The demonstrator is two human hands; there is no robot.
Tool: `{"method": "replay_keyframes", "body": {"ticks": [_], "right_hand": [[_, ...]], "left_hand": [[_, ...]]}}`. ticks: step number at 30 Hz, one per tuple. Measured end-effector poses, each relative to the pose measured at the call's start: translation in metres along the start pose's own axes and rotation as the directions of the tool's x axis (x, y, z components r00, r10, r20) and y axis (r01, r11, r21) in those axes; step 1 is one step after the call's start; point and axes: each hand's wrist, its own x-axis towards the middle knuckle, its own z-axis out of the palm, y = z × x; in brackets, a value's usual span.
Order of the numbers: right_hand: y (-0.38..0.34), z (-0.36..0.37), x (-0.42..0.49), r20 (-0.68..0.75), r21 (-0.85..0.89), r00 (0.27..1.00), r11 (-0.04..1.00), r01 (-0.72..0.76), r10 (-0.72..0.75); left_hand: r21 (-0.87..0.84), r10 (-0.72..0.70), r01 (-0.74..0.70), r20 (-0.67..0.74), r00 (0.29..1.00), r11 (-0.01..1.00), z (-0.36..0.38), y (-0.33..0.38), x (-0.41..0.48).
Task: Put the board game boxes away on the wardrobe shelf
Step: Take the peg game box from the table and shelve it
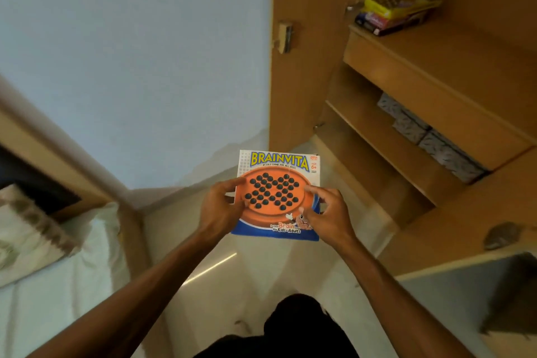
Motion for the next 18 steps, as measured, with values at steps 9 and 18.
{"method": "replay_keyframes", "body": {"ticks": [9, 18], "right_hand": [[0.004, -0.069, 0.171, -0.204, 0.072, 0.971, 0.991, -0.115, 0.127], [-0.004, -0.155, 0.332, -0.349, 0.073, 0.931, 0.994, -0.081, 0.102]], "left_hand": [[0.023, 0.092, -0.096, 0.142, 0.986, 0.995, 0.096, 0.088, 0.192], [0.011, 0.191, -0.199, 0.238, 0.952, 0.98, 0.185, 0.197, 0.352]]}}
